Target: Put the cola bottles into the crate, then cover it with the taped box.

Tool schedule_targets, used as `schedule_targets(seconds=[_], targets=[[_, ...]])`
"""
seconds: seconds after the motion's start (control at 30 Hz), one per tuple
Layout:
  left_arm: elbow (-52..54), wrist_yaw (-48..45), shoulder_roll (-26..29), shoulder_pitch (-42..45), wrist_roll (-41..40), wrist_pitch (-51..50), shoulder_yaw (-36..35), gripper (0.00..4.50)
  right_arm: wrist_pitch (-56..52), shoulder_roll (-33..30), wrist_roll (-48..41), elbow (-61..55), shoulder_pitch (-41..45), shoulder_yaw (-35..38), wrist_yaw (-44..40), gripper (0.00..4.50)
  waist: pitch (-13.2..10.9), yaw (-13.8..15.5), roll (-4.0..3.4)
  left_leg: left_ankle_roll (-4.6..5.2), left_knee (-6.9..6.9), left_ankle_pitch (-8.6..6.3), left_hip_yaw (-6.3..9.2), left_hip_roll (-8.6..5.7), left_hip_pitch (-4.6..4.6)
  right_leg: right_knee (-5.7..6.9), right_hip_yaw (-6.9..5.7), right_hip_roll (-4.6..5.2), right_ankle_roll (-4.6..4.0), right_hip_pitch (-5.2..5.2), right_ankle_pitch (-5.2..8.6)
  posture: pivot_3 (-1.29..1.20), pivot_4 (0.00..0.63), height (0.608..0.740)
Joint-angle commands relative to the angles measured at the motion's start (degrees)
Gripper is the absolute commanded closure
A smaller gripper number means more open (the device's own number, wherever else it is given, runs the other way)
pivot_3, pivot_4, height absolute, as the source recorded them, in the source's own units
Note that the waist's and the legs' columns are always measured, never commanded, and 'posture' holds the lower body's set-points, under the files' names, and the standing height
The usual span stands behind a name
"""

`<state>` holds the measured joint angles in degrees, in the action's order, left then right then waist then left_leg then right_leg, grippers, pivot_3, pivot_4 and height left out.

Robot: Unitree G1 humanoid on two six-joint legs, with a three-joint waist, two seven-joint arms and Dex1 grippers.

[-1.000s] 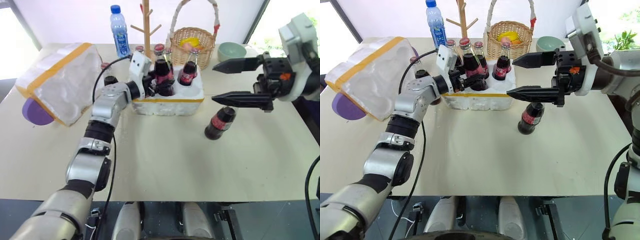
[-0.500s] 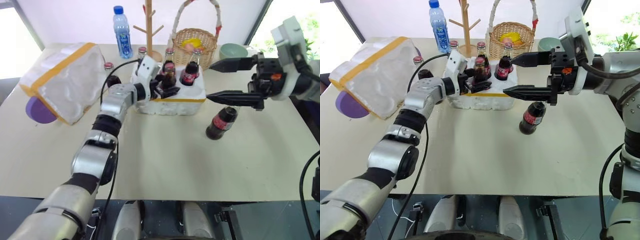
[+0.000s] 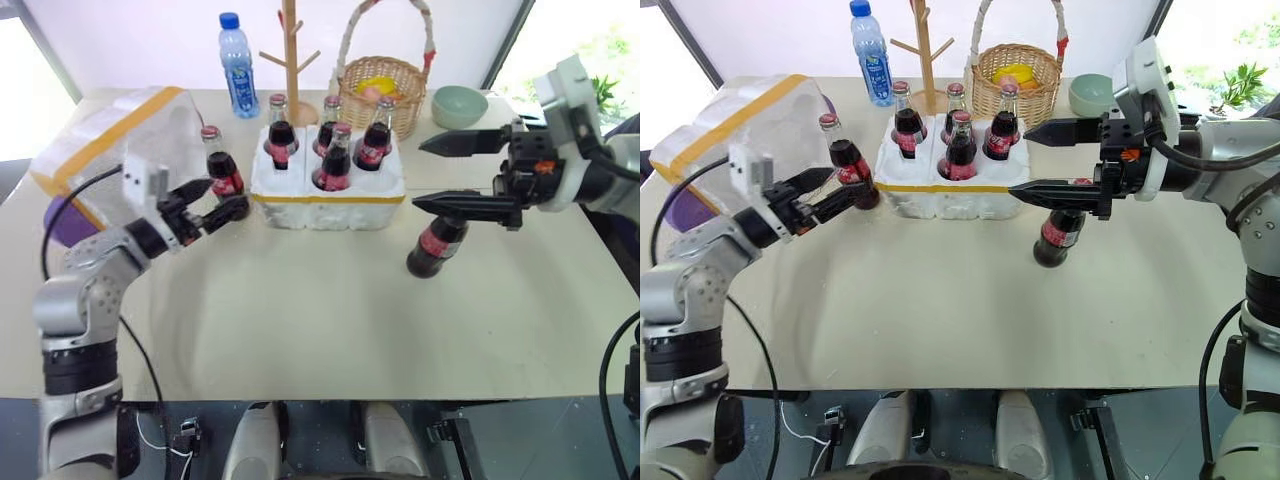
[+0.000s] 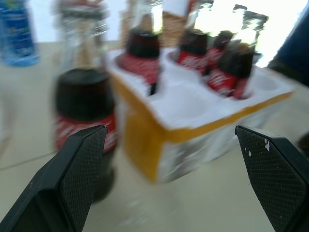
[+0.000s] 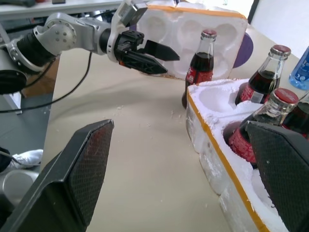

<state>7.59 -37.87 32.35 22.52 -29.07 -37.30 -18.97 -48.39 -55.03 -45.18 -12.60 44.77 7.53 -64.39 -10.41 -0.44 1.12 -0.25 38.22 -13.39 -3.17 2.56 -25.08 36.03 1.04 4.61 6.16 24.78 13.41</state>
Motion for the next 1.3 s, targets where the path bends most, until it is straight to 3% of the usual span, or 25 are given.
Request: schedule_targets(seconds=[0.03,0.4,0.67,0.83,0.93,1.07,1.3], targets=[[-2.26,2.92,0.77,0.23,4.04,5.44,0.08,0.06,1.07,0.26,0.13,-0.35,1.22,0.8,0.28,0.0,0.0,0.05,0.0,0.0,0.0,0.0,0.0,-0.01,0.0,0.0,0.0,0.0,0.0,0.0,0.0,0.0,0.15,0.74],[-25.17,2.29,-2.83,13.22,11.02,19.07,7.34,0.06,0.12,1.21,-0.73,-0.8,1.81,0.82,1.22,0.0,0.0,-0.07,0.0,0.0,-0.03,0.0,0.02,0.0,0.0,0.03,-0.05,-0.05,0.2,0.02,-0.11,0.0,0.15,0.74],[-42.41,2.06,-3.9,23.39,14.84,27.04,9.28,0.06,-0.35,0.89,-1.02,-1.07,1.33,1.16,1.52,0.0,0.0,-0.16,0.0,0.0,-0.07,0.0,0.02,0.01,0.0,0.05,-0.07,-0.06,0.24,0.04,-0.13,0.0,0.15,0.74],[-47.94,0.11,-4.76,26.29,15.85,29.93,10.0,0.06,-0.71,0.53,-1.06,-1.2,1.31,1.21,1.44,0.0,0.0,-0.19,0.01,0.0,-0.07,0.0,0.02,0.01,-0.01,0.05,-0.08,-0.05,0.24,0.04,-0.14,0.0,0.15,0.74],[-46.34,-1.57,-3.37,24.94,15.9,28.61,10.07,1.29,-1.68,0.02,-1.25,-1.02,1.64,1.54,1.58,0.0,0.0,-0.17,0.01,0.0,-0.07,0.0,0.03,0.02,-0.01,0.07,-0.1,-0.06,0.25,0.04,-0.14,0.0,0.15,0.74],[-40.41,-3.43,-0.27,22.02,14.66,25.06,8.87,1.29,-0.52,-0.03,-0.22,-1.2,1.23,1.41,1.96,0.0,0.0,-0.62,0.0,0.0,-0.1,0.0,0.02,0.05,-0.01,0.08,-0.09,-0.07,0.25,0.09,-0.14,0.0,0.15,0.74],[-16.99,-14.02,8.6,18.48,0.44,6.17,4.68,1.29,-0.47,-0.15,-0.33,-1.31,0.96,1.45,1.94,0.0,-0.05,-0.2,0.05,0.0,-0.16,0.0,0.04,0.15,-0.31,0.17,-0.1,-0.16,0.24,0.48,-0.14,0.0,0.15,0.74]])
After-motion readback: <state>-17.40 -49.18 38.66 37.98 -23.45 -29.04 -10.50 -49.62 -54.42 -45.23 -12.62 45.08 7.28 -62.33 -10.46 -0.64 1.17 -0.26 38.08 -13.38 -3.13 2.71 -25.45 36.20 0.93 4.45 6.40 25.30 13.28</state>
